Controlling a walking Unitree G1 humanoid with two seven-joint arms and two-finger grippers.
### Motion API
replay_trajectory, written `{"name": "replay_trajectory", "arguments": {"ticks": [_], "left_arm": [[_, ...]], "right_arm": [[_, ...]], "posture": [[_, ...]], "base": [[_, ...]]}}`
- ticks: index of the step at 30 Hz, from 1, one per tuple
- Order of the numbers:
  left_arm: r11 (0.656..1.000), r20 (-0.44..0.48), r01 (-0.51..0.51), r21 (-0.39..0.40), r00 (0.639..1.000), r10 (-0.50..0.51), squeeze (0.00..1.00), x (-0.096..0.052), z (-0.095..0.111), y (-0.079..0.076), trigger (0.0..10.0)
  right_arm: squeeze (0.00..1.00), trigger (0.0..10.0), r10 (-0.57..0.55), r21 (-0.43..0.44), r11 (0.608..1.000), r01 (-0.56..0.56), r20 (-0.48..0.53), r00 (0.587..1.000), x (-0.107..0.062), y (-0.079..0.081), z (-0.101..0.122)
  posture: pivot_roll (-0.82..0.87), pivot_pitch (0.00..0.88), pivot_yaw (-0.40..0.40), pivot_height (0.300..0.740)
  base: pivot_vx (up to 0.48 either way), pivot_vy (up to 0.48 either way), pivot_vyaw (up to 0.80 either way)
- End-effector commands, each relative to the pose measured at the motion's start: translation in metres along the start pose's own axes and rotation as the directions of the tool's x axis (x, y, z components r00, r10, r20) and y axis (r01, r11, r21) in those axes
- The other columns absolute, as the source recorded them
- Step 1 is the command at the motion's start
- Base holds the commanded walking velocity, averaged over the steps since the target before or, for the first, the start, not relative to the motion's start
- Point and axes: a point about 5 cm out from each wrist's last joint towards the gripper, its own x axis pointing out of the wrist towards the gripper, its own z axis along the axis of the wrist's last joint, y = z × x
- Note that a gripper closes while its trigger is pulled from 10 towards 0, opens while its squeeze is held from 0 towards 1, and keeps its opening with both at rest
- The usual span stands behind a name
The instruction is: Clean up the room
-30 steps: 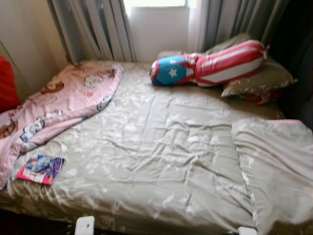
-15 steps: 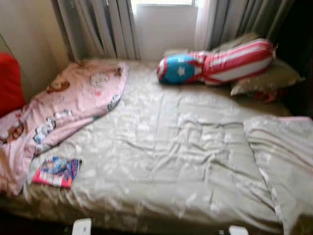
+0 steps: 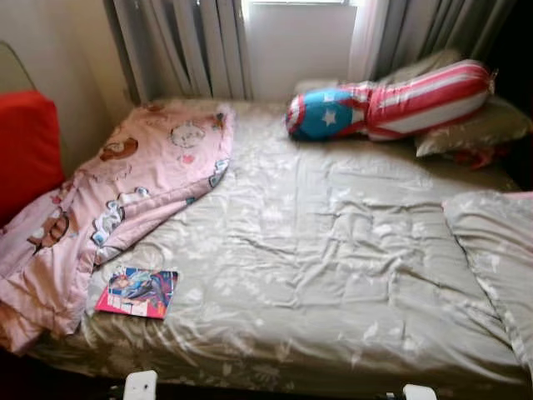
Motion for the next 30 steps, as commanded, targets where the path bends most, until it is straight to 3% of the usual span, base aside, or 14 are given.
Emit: {"name": "replay_trajectory", "arguments": {"ticks": [1, 15, 30], "left_arm": [[1.0, -0.01, 0.014, -0.003, 1.0, -0.014, 0.0, 0.0, -0.002, -0.005, 10.0], [1.0, -0.017, 0.017, -0.001, 1.0, -0.017, 0.0, 0.0, -0.004, -0.004, 10.0], [1.0, -0.017, 0.019, 0.001, 1.0, -0.019, 0.0, 0.0, -0.004, -0.005, 10.0]], "right_arm": [[0.0, 10.0, -0.018, 0.008, 1.0, 0.018, -0.01, 1.0, -0.003, -0.008, -0.005], [0.0, 10.0, -0.007, 0.006, 1.0, 0.007, -0.013, 1.0, 0.002, 0.006, 0.002], [0.0, 10.0, -0.01, 0.012, 1.0, 0.011, -0.017, 1.0, 0.003, 0.008, 0.001]], "posture": [[-0.05, 0.0, 0.031, 0.74], [-0.06, 0.0, 0.033, 0.74], [-0.06, 0.0, 0.034, 0.74]], "base": [[0.0, 0.379, 0.0], [0.0, 0.379, 0.0], [0.0, 0.38, 0.0]]}}
